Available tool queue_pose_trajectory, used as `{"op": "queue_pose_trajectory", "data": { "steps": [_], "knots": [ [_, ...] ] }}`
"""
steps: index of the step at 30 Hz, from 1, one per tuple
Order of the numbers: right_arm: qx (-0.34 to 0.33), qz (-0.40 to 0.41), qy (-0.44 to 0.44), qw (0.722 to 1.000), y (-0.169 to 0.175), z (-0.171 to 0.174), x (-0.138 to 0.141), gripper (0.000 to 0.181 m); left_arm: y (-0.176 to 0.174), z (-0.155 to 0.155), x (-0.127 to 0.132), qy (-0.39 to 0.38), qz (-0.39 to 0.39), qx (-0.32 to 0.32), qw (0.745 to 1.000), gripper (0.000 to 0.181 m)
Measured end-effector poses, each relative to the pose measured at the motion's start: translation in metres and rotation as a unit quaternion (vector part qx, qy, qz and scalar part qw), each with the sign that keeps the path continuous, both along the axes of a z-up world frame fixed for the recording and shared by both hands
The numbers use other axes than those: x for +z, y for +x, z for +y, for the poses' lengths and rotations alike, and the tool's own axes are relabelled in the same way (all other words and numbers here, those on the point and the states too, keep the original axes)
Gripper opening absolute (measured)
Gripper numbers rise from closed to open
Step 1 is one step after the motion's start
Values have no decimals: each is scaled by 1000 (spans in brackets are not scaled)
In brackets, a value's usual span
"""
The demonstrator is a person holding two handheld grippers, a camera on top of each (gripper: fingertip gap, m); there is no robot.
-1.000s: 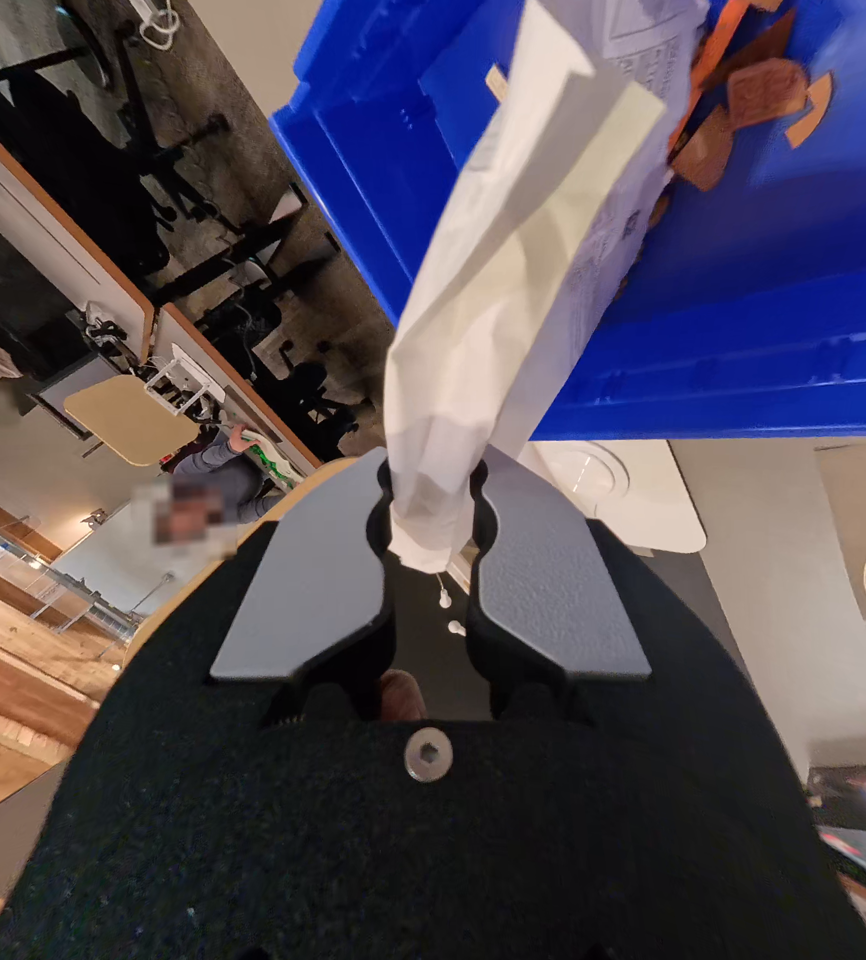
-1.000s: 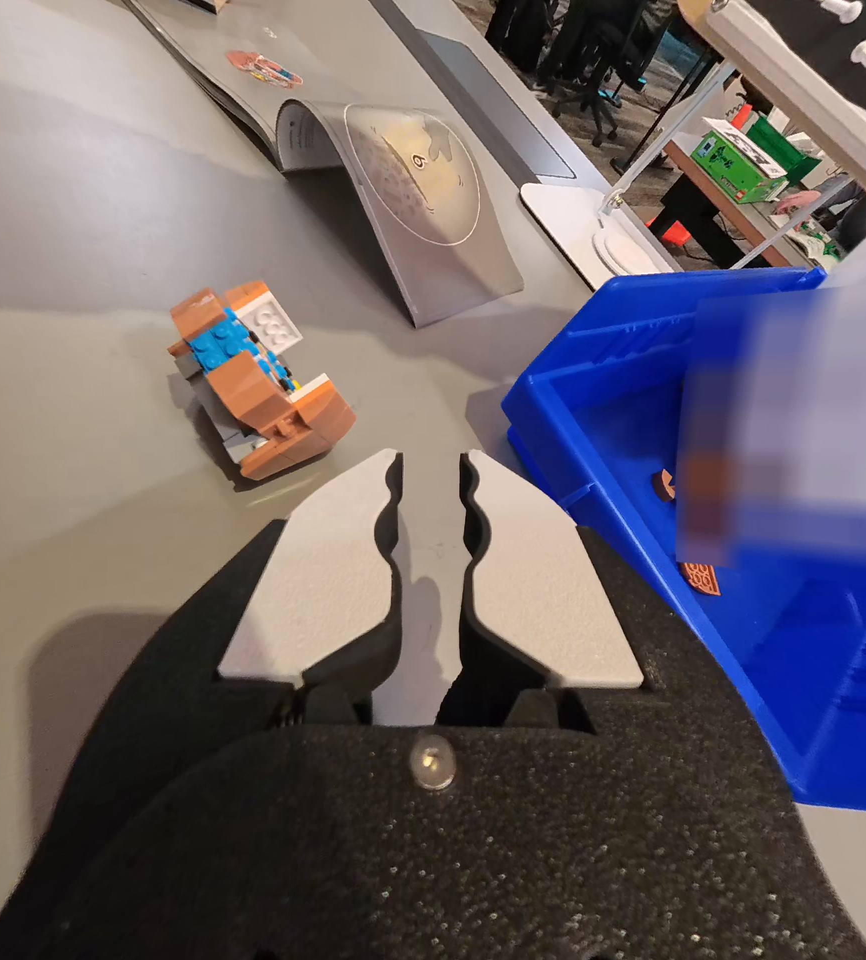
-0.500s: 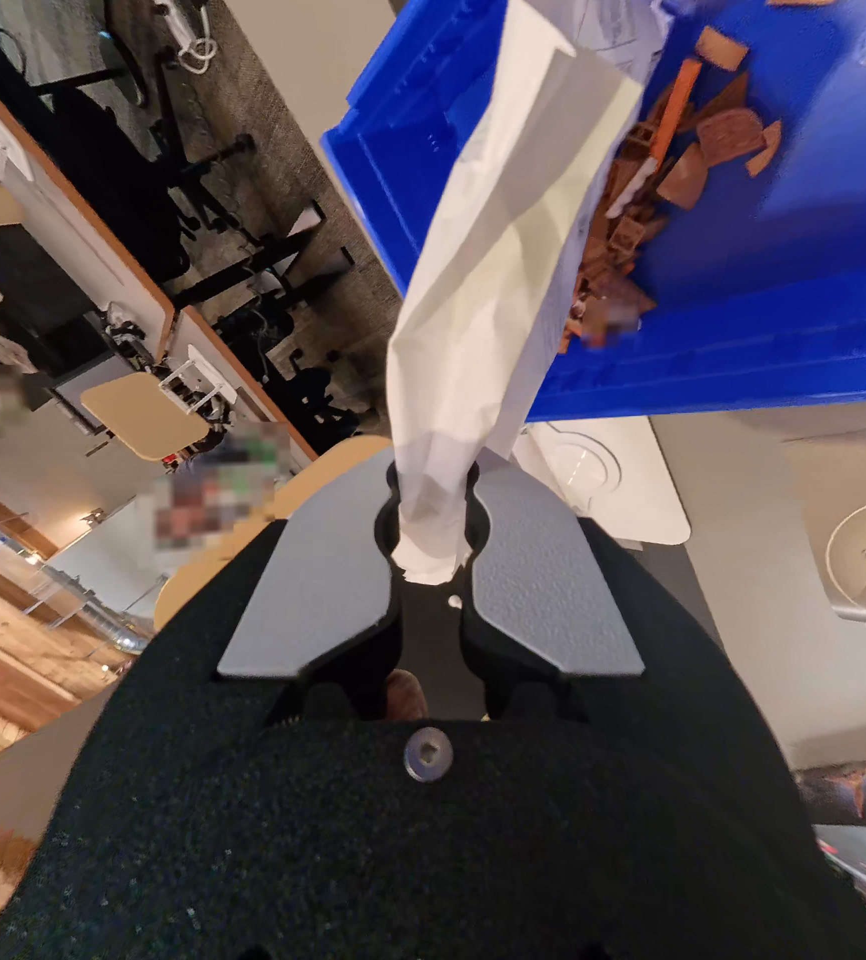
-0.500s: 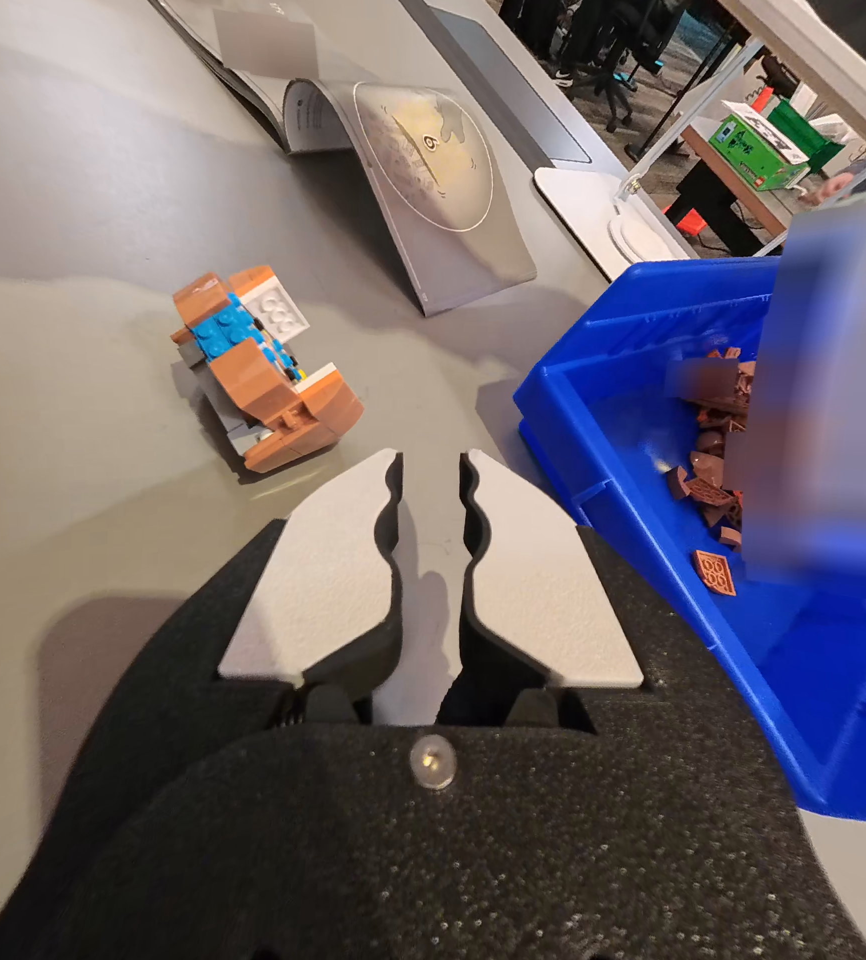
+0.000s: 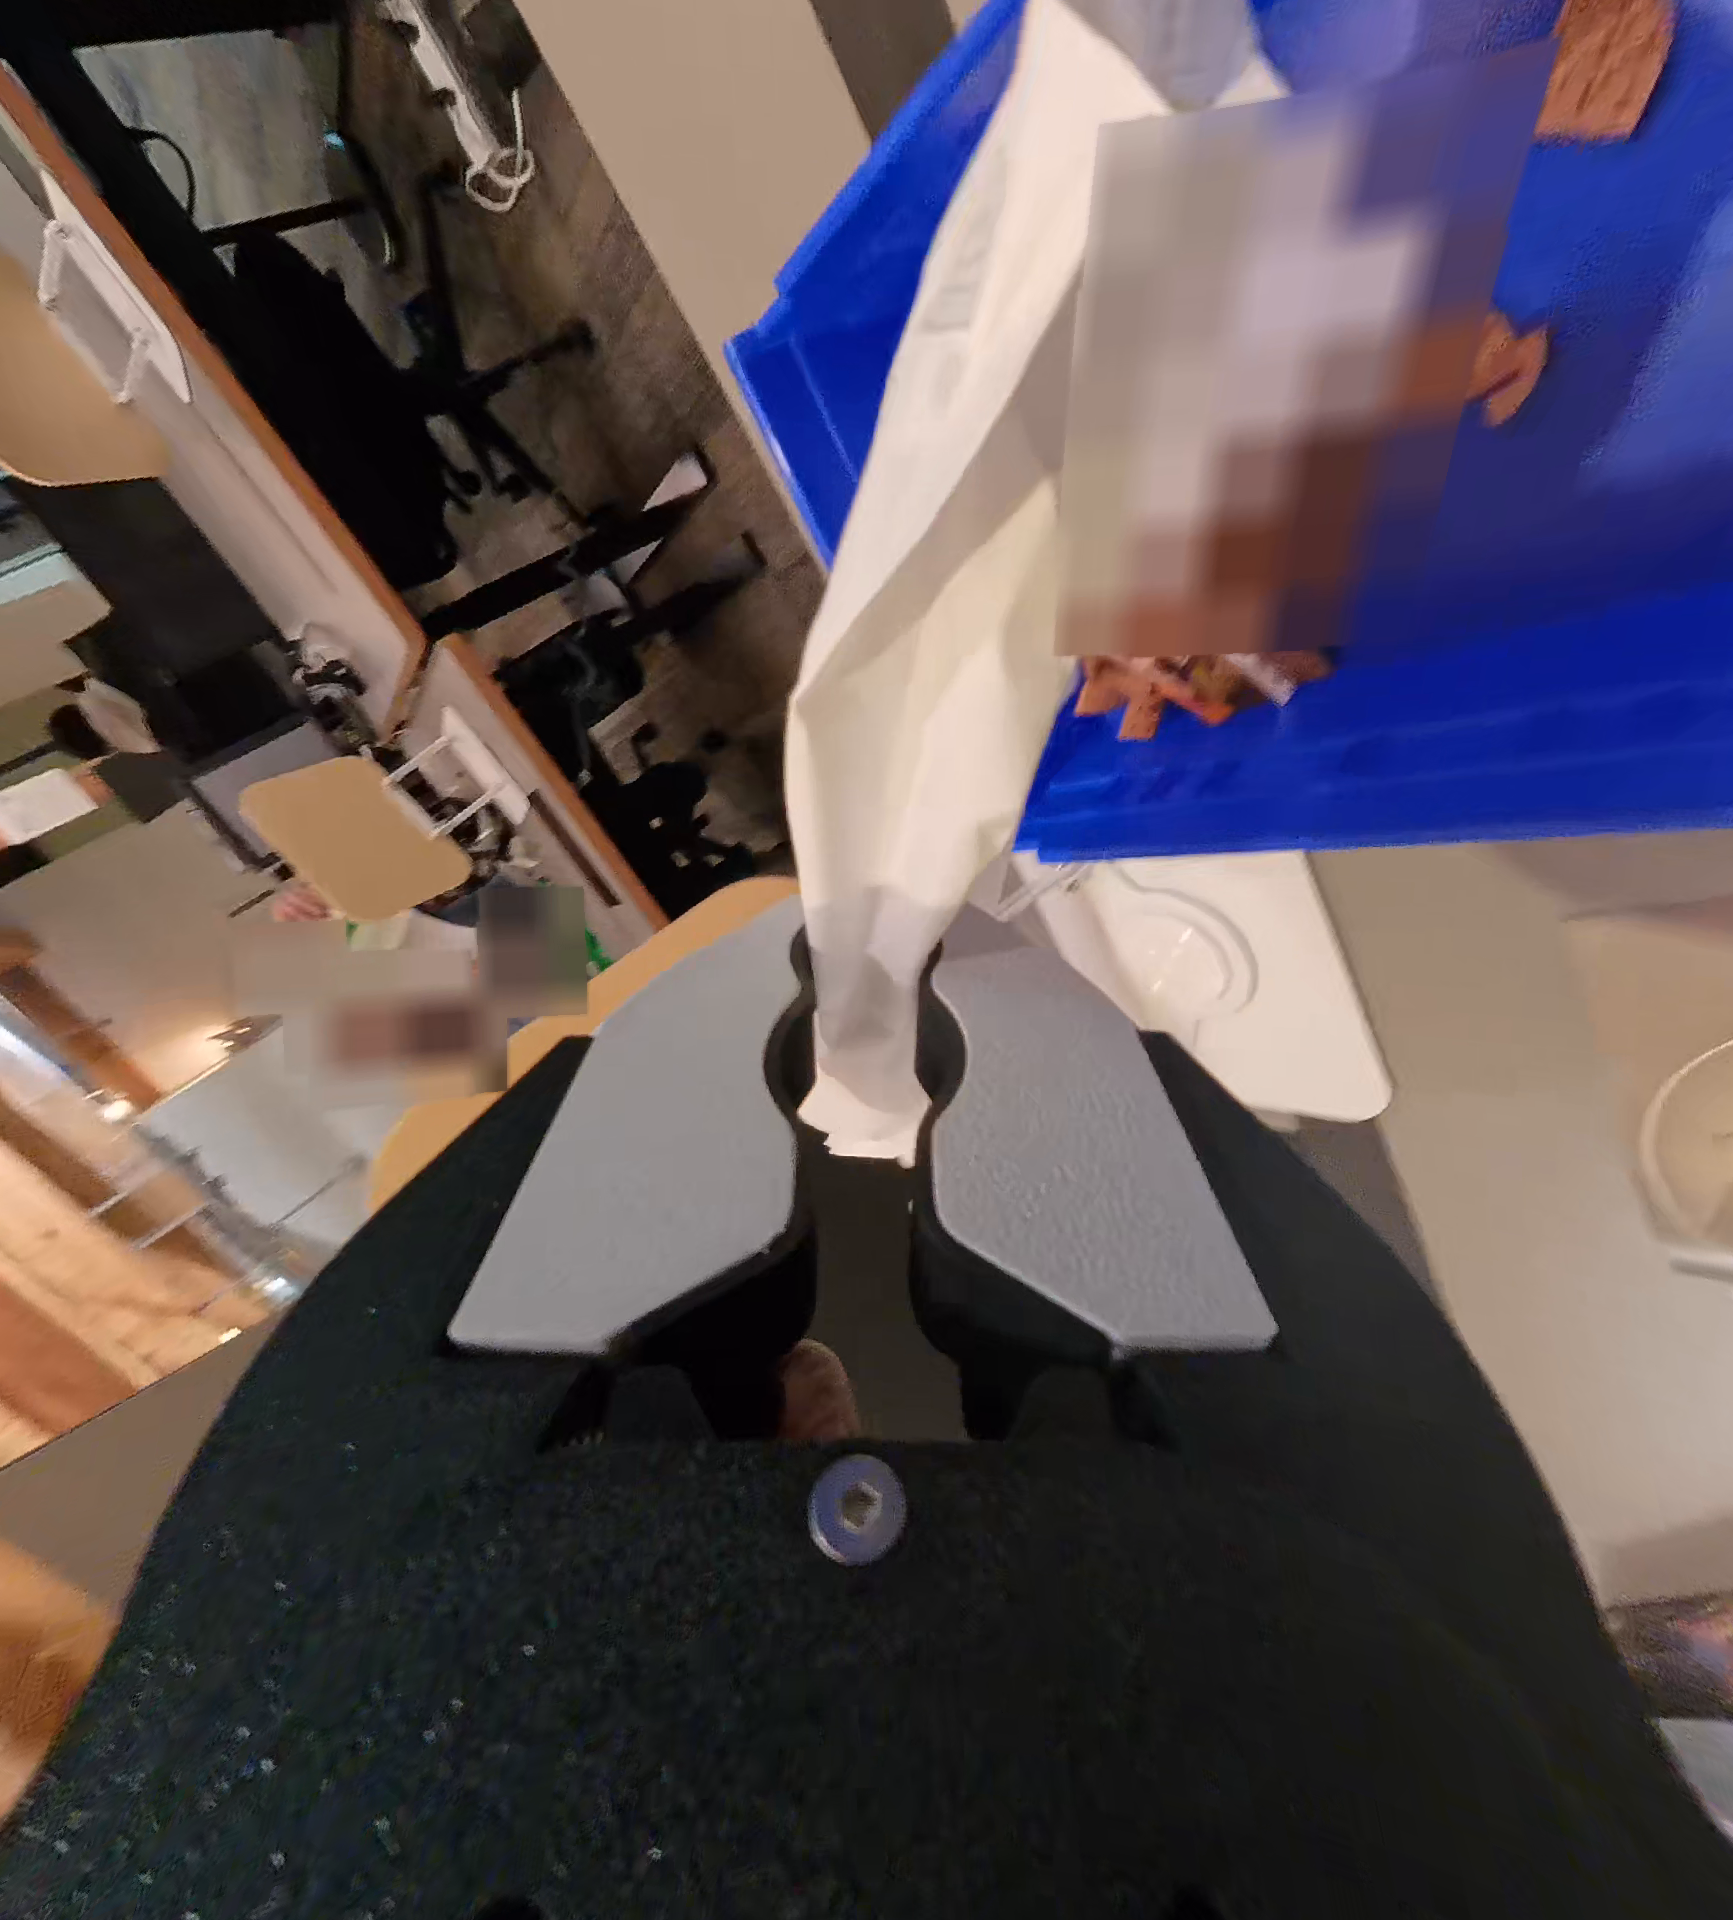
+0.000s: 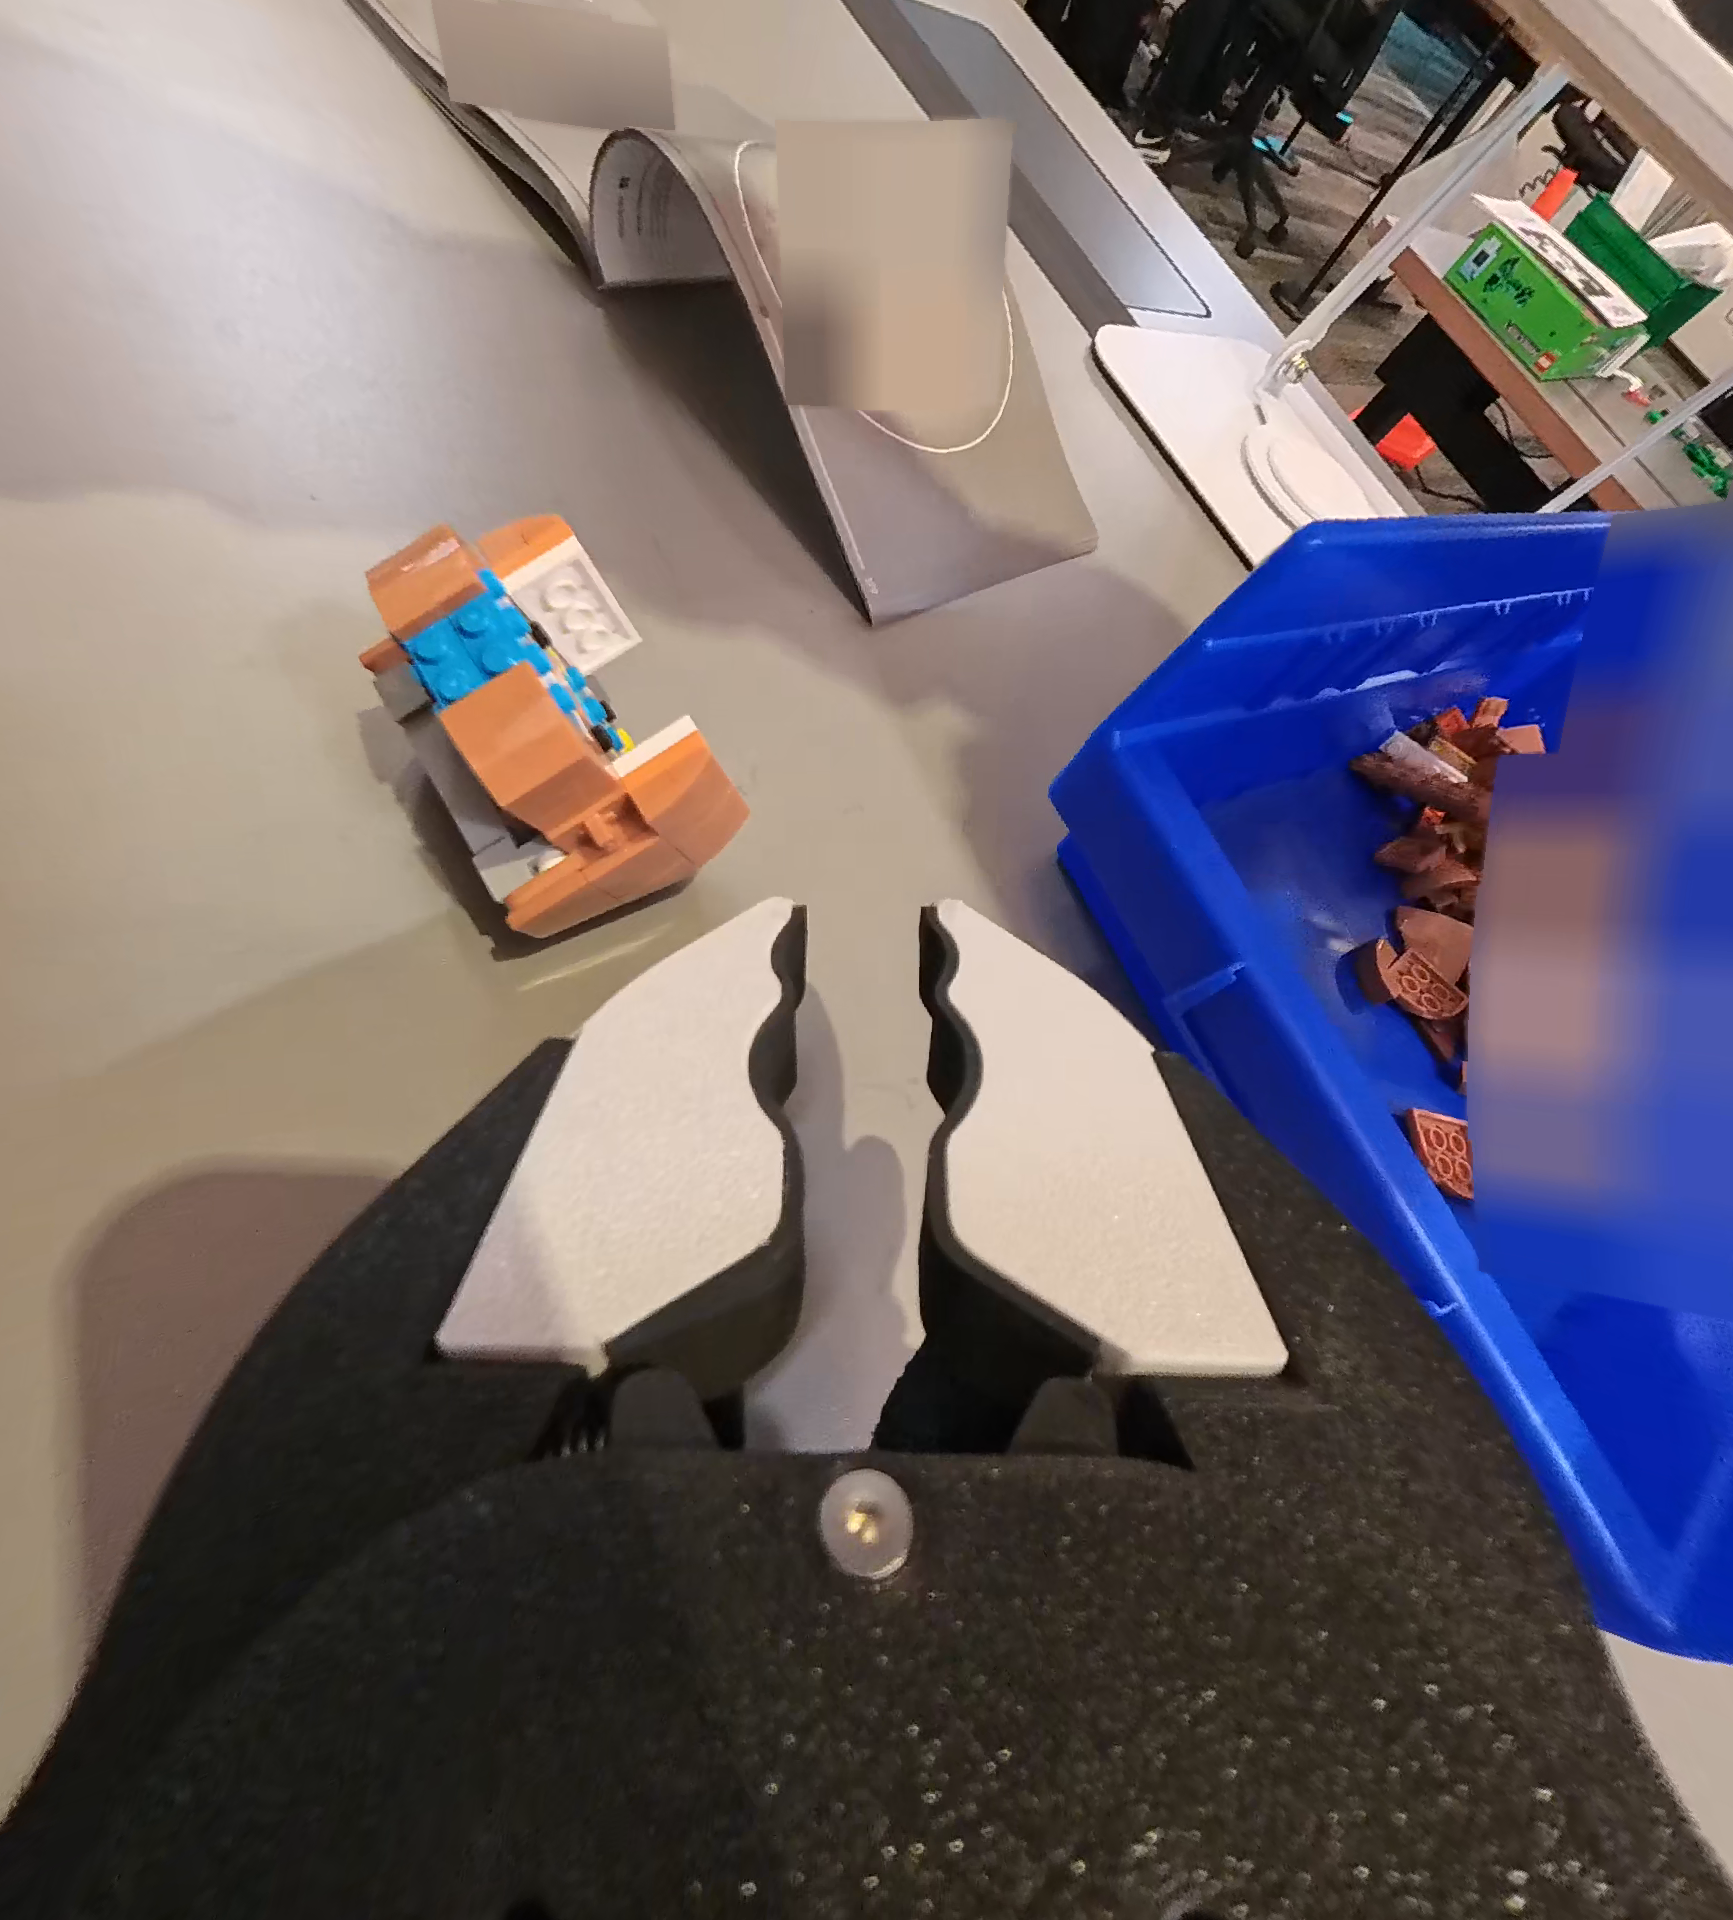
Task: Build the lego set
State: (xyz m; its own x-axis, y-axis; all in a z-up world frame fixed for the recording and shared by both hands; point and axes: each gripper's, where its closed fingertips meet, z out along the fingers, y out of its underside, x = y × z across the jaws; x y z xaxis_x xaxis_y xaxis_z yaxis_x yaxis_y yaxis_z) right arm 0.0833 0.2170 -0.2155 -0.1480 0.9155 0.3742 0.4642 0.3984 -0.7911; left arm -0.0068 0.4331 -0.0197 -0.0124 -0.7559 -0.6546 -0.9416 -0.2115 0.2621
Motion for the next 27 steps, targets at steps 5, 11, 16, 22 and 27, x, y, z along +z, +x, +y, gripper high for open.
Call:
{"op": "queue_pose_trajectory", "data": {
  "steps": [5, 11, 16, 22, 27],
  "knots": [
    [1, -2, 1, 1000, 0, 0, -1, 21, 5, -3, -5, 0, -7, -4, 1000, 14],
    [2, -2, -1, 1000, 0, 0, -1, 21, 7, -13, -20, -16, -30, -6, 999, 14],
    [-1, 0, 1, 1000, 0, 2, -1, 21, 2, -29, -27, -3, -93, -13, 996, 15],
    [-6, 17, -5, 1000, -1, 5, 6, 22, 0, -78, -3, 99, -374, -29, 922, 16],
    [-5, 45, -8, 999, -2, 4, 15, 25, -9, -165, 16, 190, -627, -86, 750, 16]
  ]
}}
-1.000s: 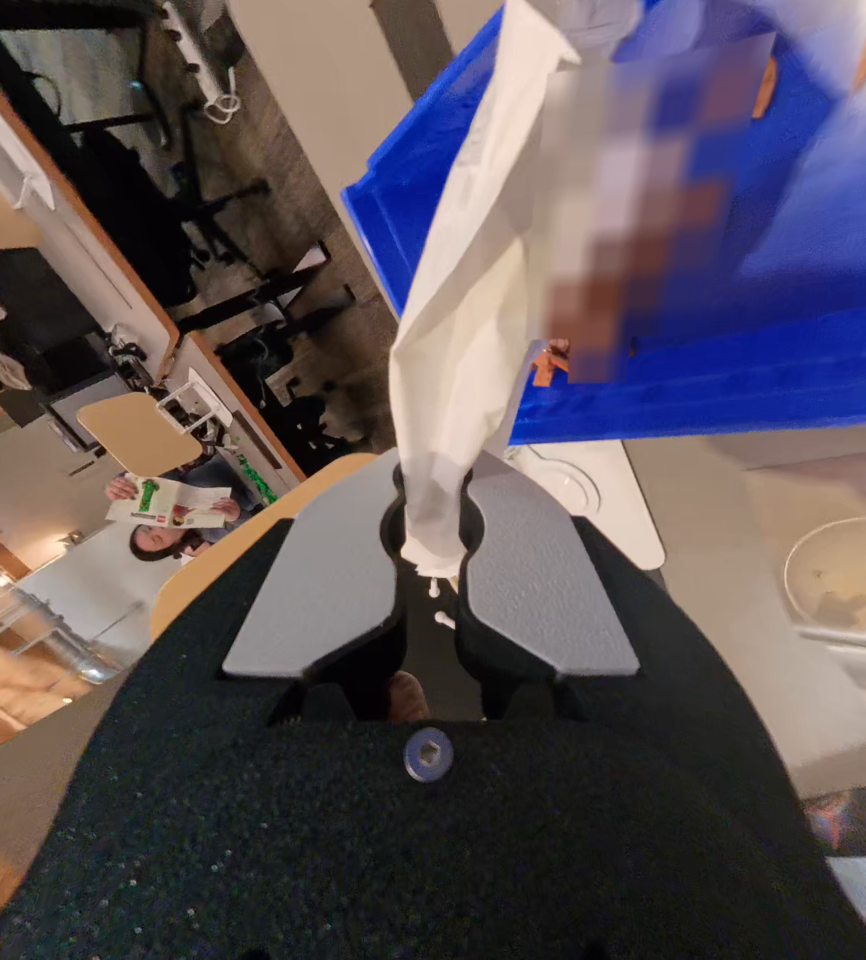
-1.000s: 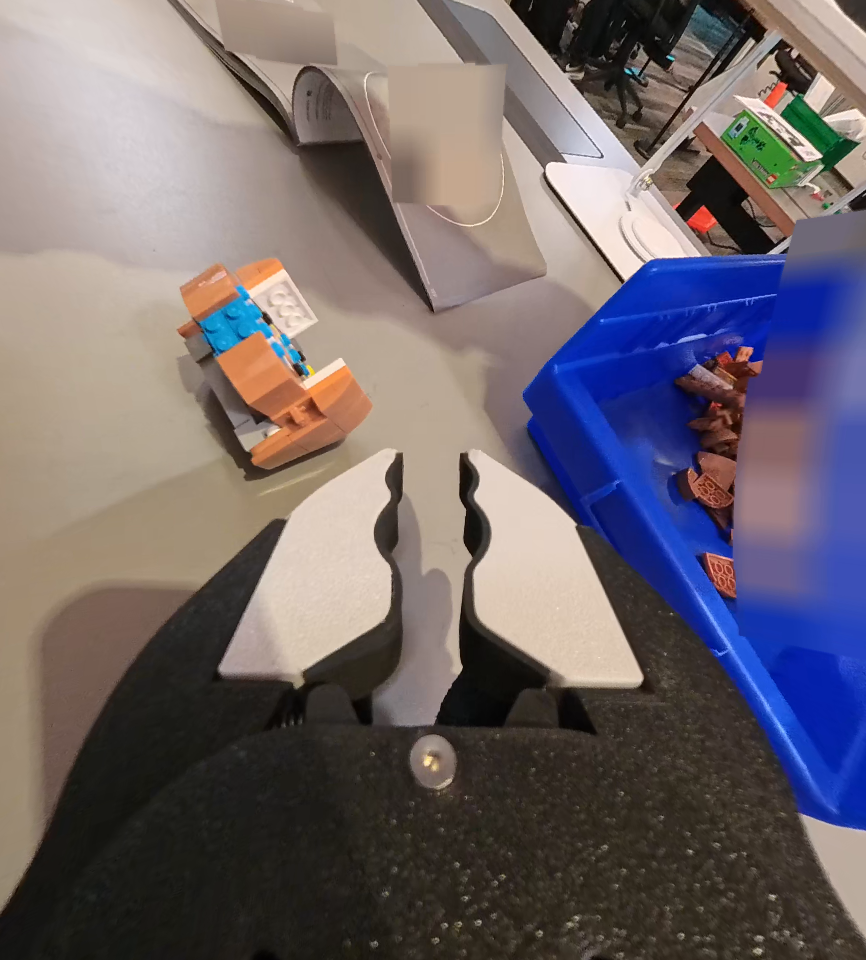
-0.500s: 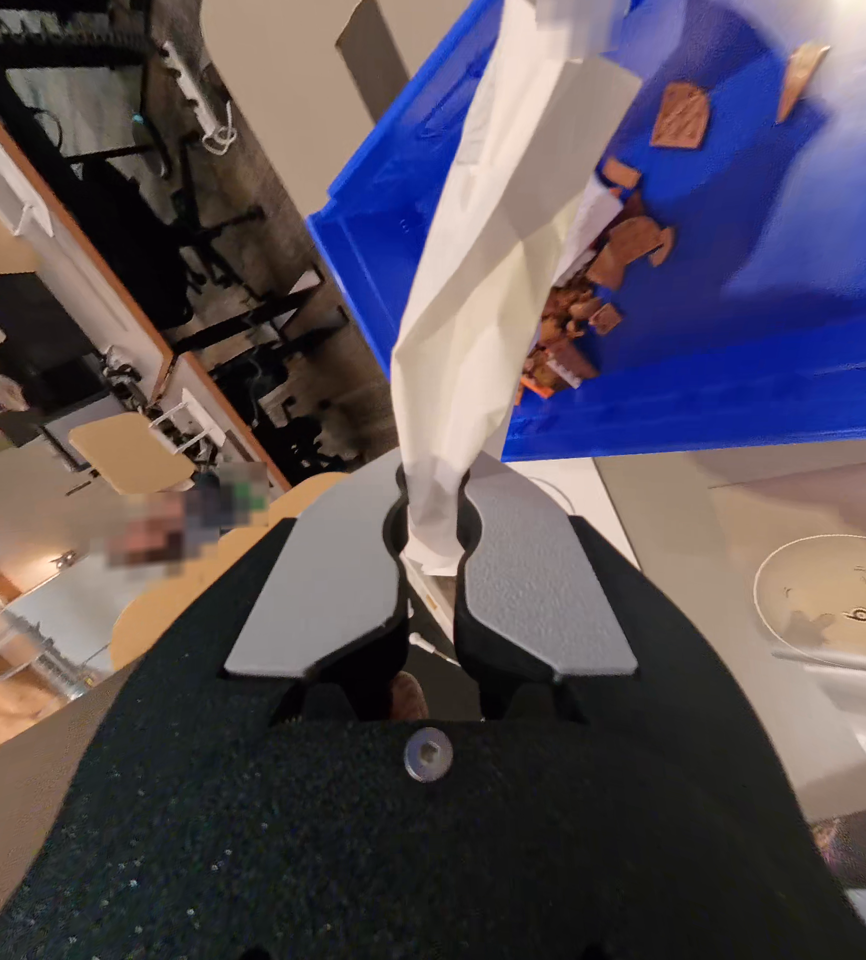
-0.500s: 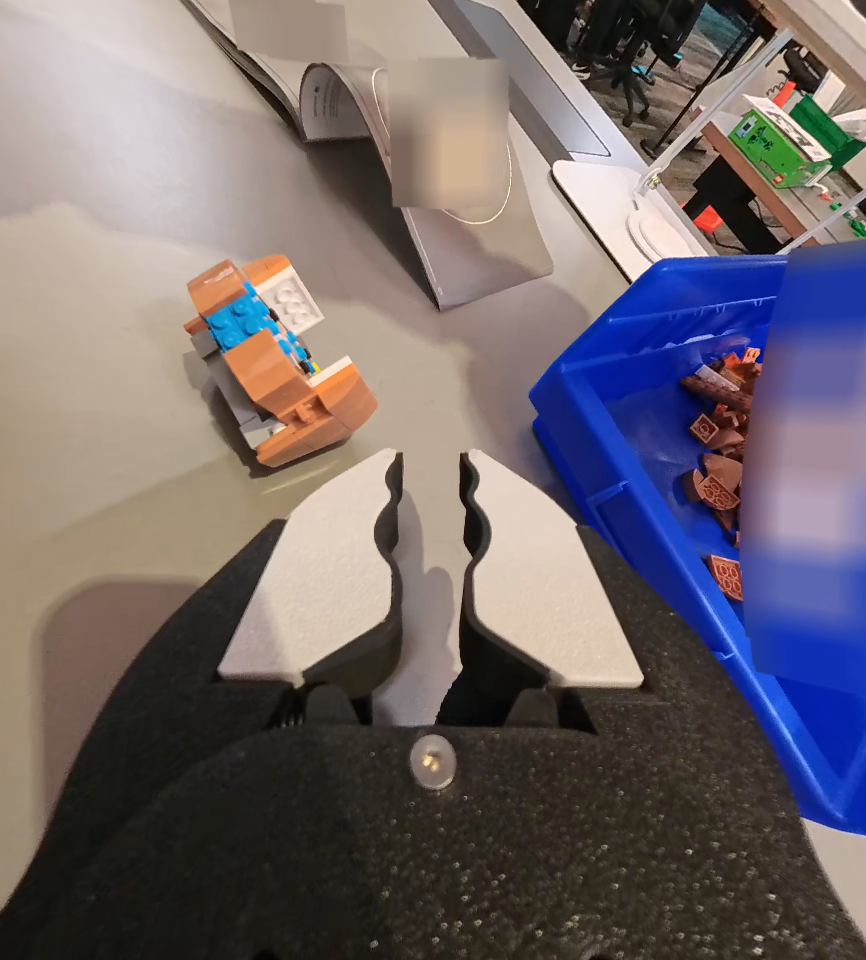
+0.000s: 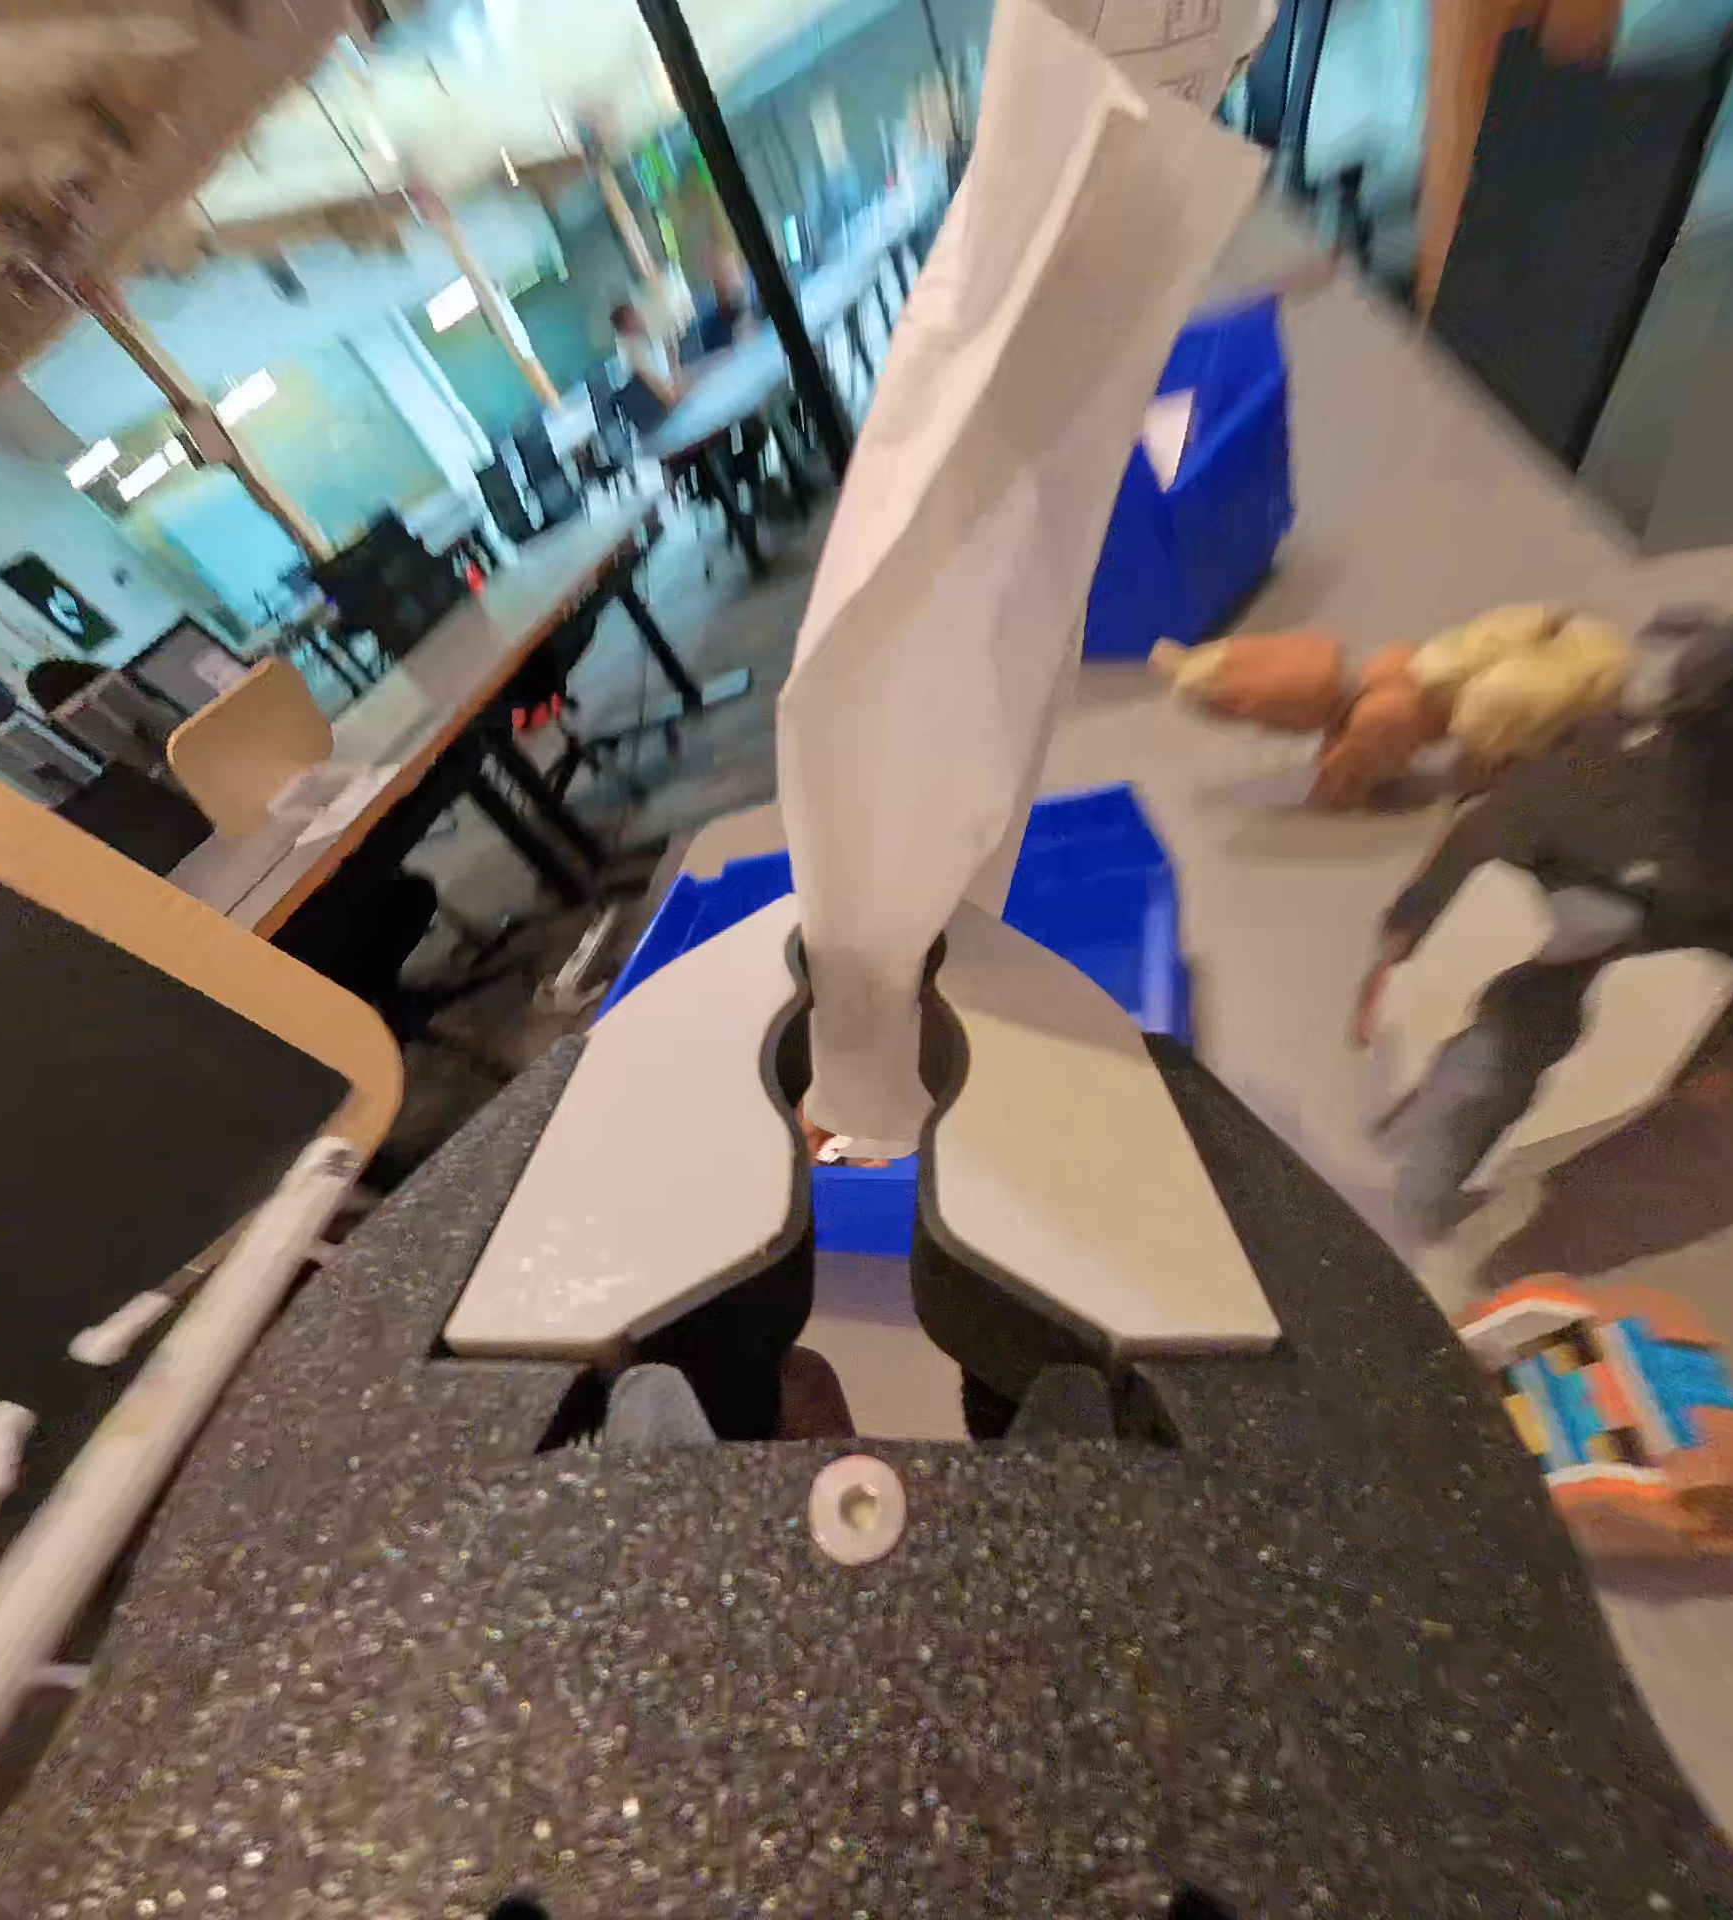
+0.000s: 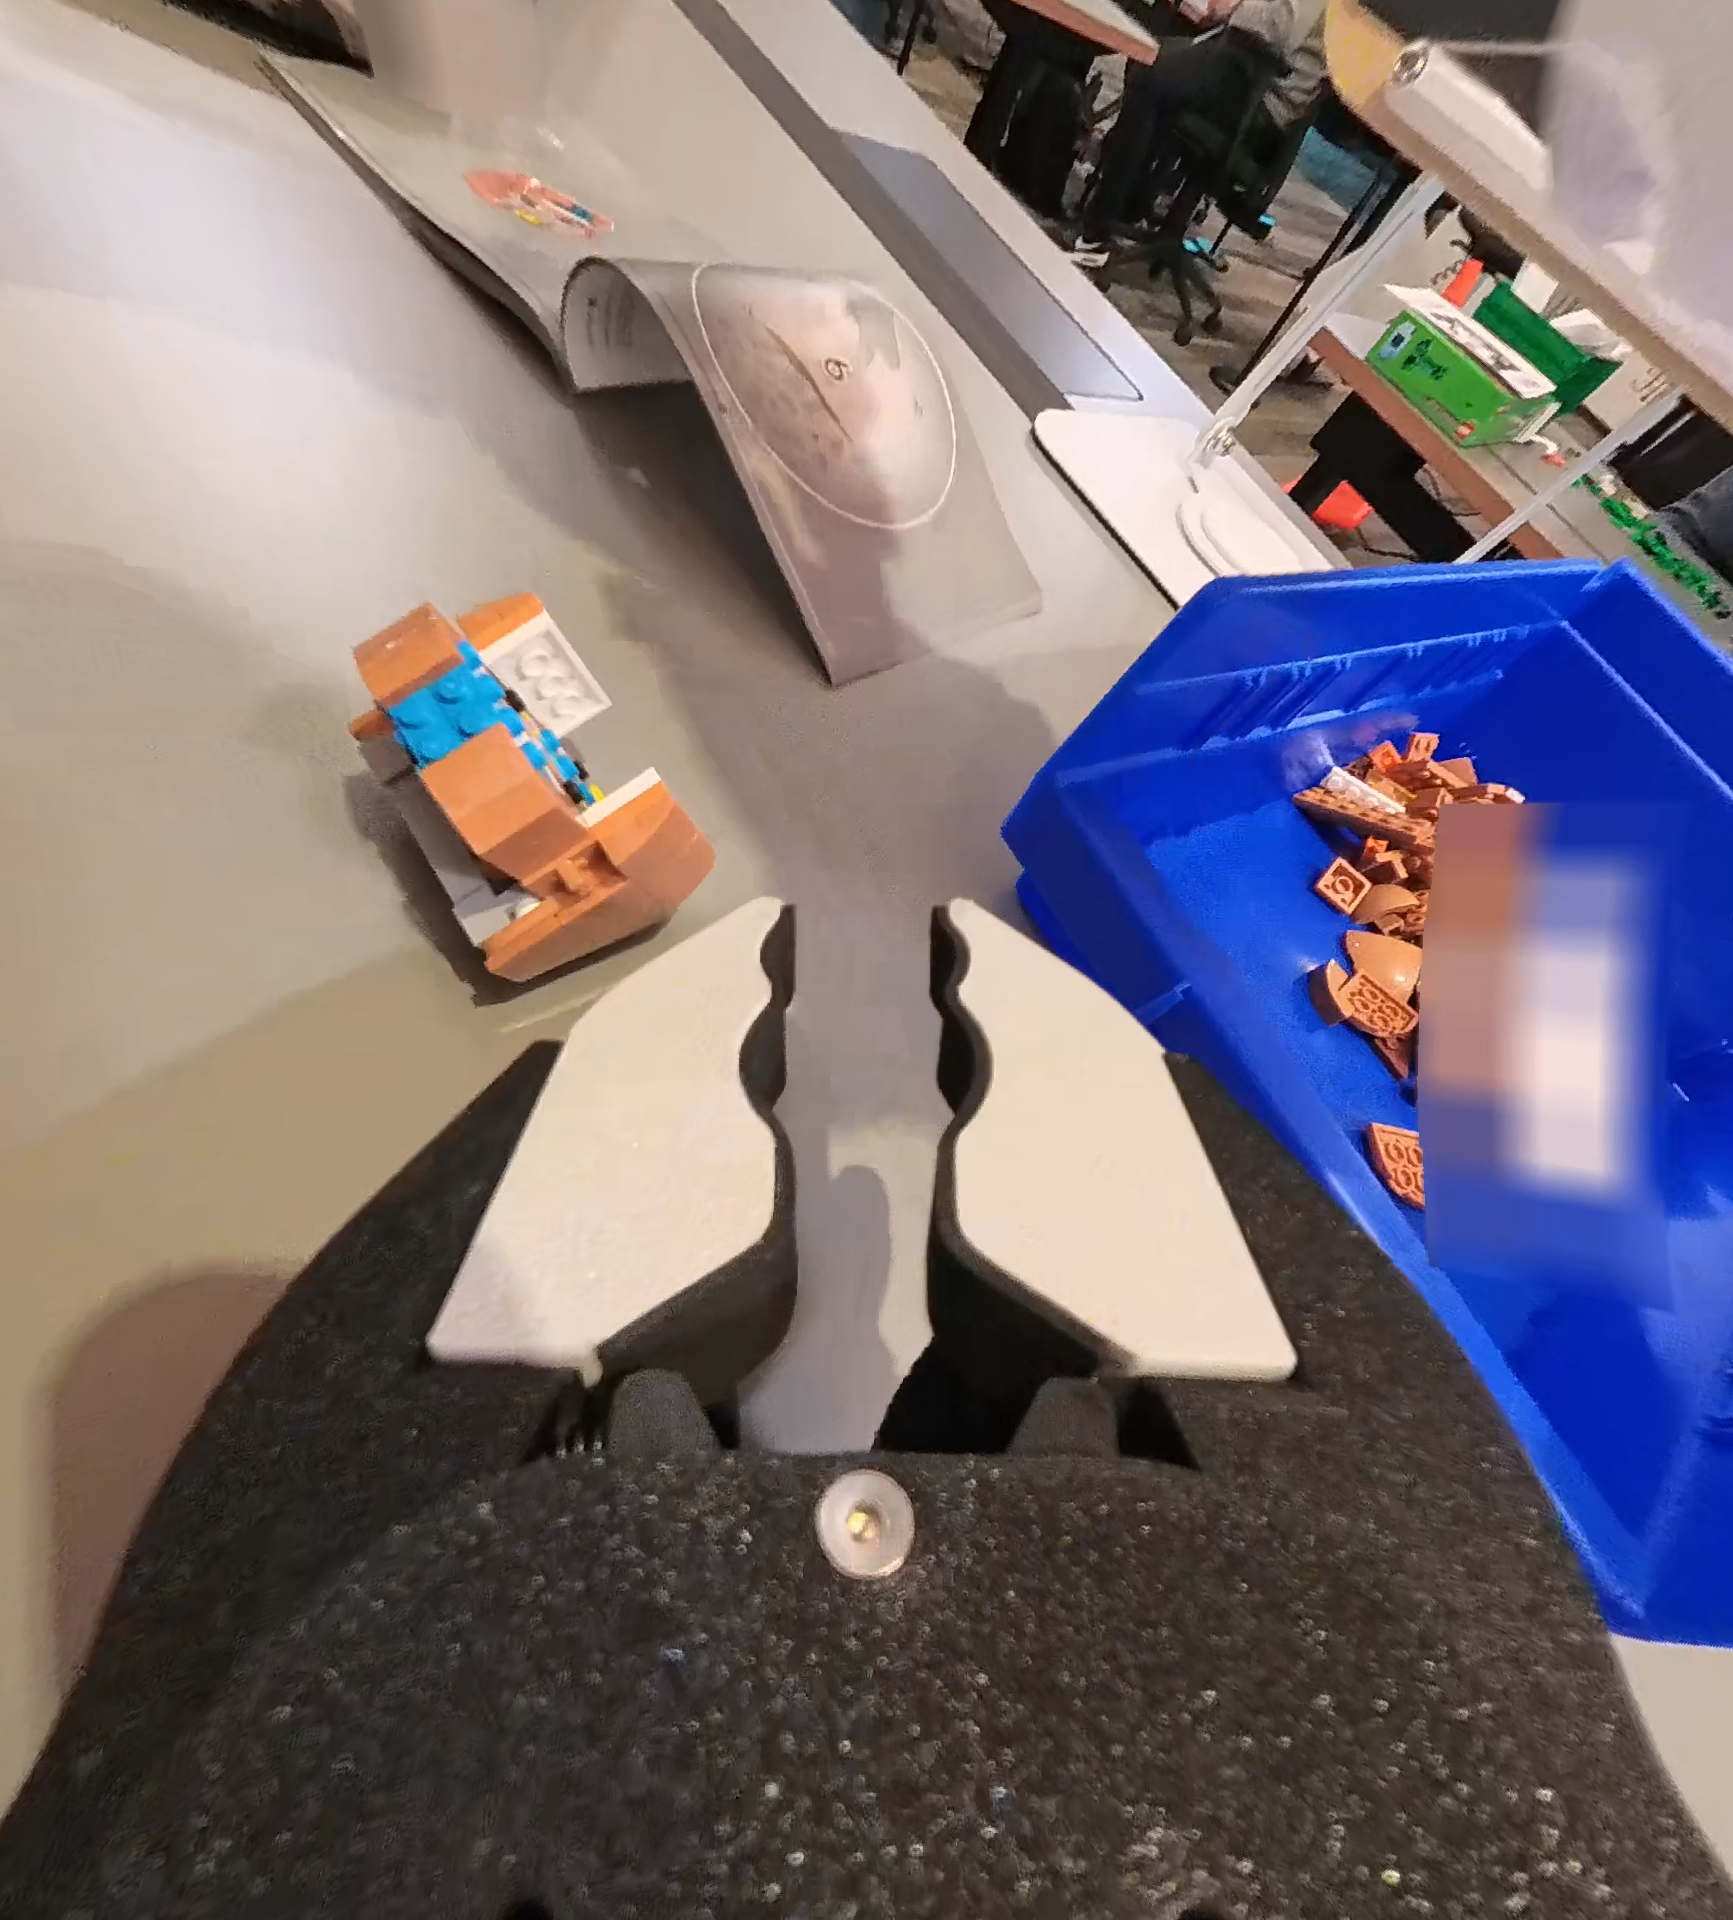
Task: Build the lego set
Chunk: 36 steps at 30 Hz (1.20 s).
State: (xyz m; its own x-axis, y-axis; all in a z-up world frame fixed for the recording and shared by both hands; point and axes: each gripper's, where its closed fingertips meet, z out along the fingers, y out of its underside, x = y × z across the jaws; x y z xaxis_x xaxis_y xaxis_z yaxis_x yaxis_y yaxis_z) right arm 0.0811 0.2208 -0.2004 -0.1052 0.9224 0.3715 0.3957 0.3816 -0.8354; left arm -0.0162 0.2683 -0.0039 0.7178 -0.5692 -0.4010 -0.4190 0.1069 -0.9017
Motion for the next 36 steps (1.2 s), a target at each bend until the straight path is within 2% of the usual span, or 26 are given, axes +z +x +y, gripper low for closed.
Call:
{"op": "queue_pose_trajectory", "data": {
  "steps": [4, 9, 15, 20, 23, 26, 32, 36],
  "knots": [
    [10, 41, 2, 999, -1, -5, 15, 30, -13, -68, -22, 46, -155, -47, 986, 16],
    [32, 127, -28, 991, 4, -18, 59, 34, -31, -125, -50, 96, -218, -85, 967, 16],
    [95, 225, 5, 970, 23, -60, 140, 34, -58, -154, -68, 141, -170, -61, 974, 16],
    [111, 248, 47, 961, 12, -85, 176, 32, -68, -163, -77, 138, -116, -46, 983, 16],
    [99, 249, 56, 962, -5, -86, 181, 35, -67, -166, -84, 130, -104, -49, 985, 16],
    [101, 227, 56, 967, -22, -91, 170, 34, -65, -168, -88, 127, -92, -50, 986, 17],
    [93, 233, 75, 965, -31, -103, 161, 14, -70, -170, -90, 137, -93, -38, 985, 19],
    [90, 215, 67, 970, -37, -107, 149, 15, -74, -172, -93, 136, -109, -43, 984, 19]
  ]
}}
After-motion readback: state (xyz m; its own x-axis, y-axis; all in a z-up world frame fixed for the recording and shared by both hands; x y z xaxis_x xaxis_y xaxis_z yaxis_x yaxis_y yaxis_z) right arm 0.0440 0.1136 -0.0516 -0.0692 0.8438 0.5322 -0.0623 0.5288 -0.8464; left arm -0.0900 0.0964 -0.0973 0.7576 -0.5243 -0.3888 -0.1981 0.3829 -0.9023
